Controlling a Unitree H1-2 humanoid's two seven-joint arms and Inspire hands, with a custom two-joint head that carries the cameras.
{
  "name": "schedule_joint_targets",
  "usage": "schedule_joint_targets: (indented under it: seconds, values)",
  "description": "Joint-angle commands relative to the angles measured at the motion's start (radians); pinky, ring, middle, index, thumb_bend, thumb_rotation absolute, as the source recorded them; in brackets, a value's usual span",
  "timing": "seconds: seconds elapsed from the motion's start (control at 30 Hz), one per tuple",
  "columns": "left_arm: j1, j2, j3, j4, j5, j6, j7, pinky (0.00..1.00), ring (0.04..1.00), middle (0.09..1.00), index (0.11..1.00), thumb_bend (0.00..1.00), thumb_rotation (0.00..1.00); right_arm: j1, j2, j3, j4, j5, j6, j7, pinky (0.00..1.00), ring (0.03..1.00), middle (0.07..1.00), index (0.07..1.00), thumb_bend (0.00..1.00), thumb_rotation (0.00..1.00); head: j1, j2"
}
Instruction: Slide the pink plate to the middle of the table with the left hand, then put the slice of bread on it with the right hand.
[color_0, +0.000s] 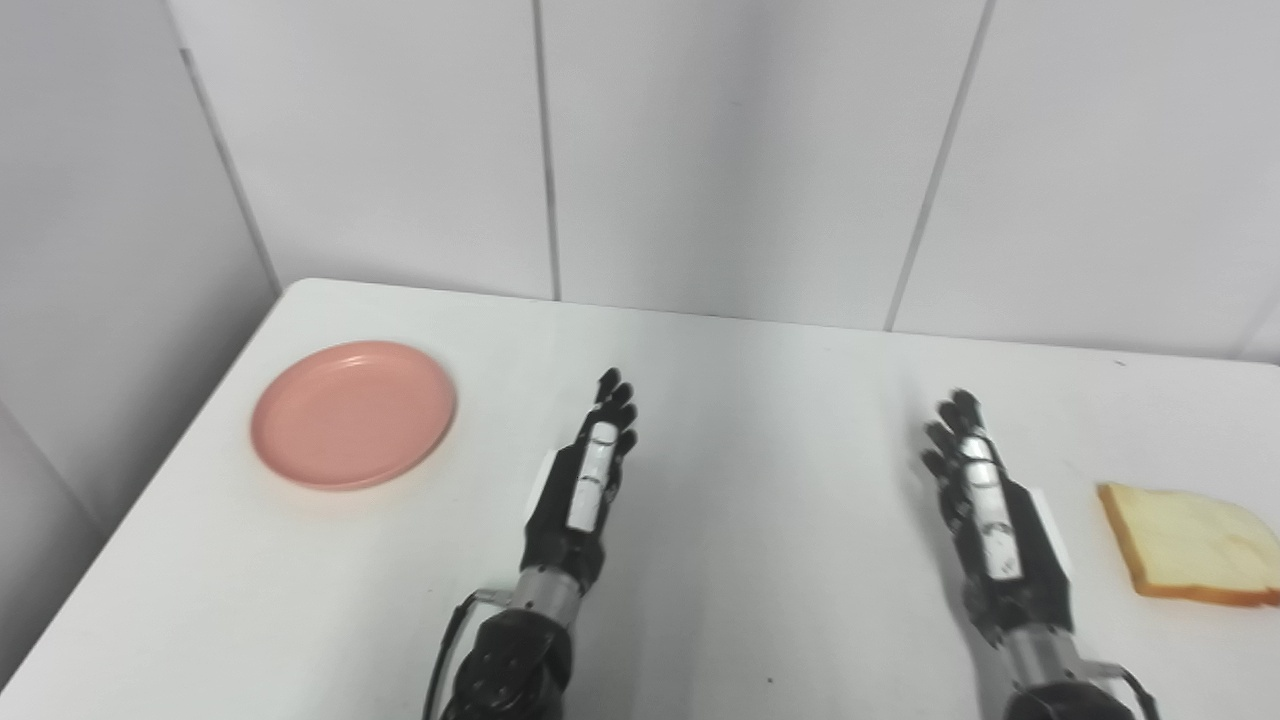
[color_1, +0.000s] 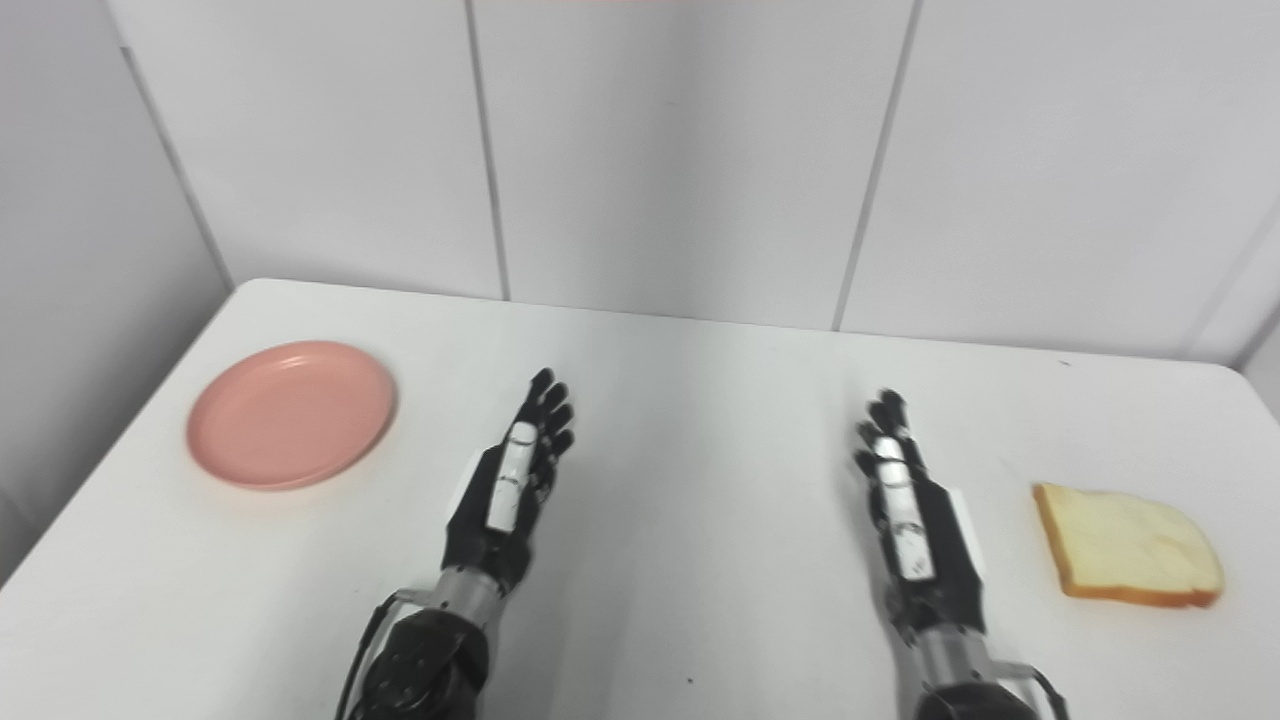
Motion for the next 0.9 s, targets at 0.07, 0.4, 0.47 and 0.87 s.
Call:
schedule_joint_targets:
  seconds: [0.07, 0.4, 0.47, 0.87]
  values:
    - [-0.072, -0.005, 0.022, -0.005, -0.013, -0.054, 0.014, 1.0, 1.0, 1.0, 0.985, 0.68, 0.96, -0.025, -0.012, -0.011, -0.042, 0.03, -0.03, 0.015, 1.0, 1.0, 1.0, 1.0, 0.6, 0.9, 0.049, -0.022]
    - [-0.117, 0.015, 0.084, -0.013, -0.086, -0.049, 0.007, 1.0, 1.0, 1.0, 0.972, 0.69, 0.95, -0.034, -0.041, -0.017, 0.031, 0.035, -0.111, 0.049, 1.0, 1.0, 1.0, 1.0, 0.58, 0.91, 0.096, -0.059]
    - [-0.12, 0.028, 0.089, -0.028, -0.091, -0.035, 0.004, 1.0, 1.0, 1.0, 0.97, 0.7, 0.97, -0.034, -0.041, -0.016, 0.035, 0.035, -0.115, 0.052, 1.0, 1.0, 1.0, 1.0, 0.59, 0.91, 0.096, -0.061]
    - [-0.15, 0.092, 0.171, -0.085, -0.128, 0.003, 0.04, 1.0, 0.979, 0.959, 0.924, 0.72, 0.99, -0.038, -0.042, -0.015, 0.052, 0.035, -0.137, 0.066, 1.0, 1.0, 1.0, 1.0, 0.57, 0.92, 0.11, -0.076]
